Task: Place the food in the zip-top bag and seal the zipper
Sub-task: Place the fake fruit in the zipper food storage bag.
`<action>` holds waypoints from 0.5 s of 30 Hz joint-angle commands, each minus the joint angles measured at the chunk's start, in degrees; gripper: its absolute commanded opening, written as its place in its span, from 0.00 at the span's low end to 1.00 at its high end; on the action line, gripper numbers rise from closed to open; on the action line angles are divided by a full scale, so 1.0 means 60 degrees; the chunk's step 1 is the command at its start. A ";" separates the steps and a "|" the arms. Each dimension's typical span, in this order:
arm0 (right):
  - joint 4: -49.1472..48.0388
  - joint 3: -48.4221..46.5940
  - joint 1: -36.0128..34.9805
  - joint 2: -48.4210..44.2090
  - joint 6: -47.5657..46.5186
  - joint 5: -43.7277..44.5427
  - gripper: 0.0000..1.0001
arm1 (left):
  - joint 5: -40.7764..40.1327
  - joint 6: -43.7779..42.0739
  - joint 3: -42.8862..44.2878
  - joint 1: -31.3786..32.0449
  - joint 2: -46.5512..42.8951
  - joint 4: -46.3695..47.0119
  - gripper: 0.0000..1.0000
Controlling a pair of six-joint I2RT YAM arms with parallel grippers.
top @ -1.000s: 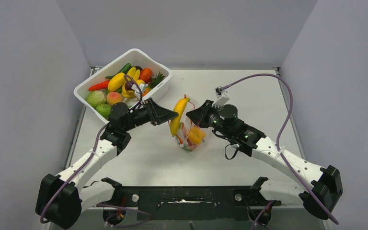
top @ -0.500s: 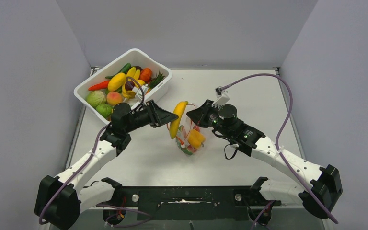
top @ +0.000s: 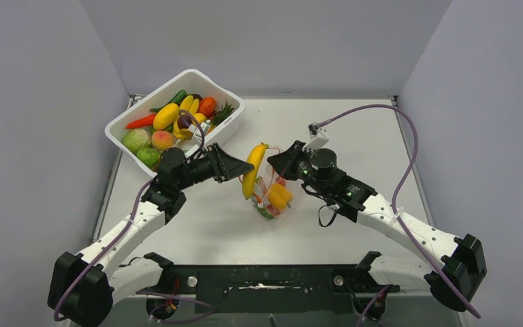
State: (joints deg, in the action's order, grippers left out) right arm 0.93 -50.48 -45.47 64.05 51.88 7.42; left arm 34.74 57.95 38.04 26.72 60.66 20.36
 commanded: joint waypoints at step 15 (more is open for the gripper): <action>-0.0952 0.0096 -0.0053 -0.0559 -0.0006 0.0658 0.00 | 0.0508 0.0242 0.0054 0.0146 0.0282 0.1117 0.18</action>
State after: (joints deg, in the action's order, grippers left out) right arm 0.73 -49.67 -45.47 61.76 52.07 11.40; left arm 36.38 58.57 37.85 27.31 61.14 21.28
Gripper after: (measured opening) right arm 0.031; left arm 0.378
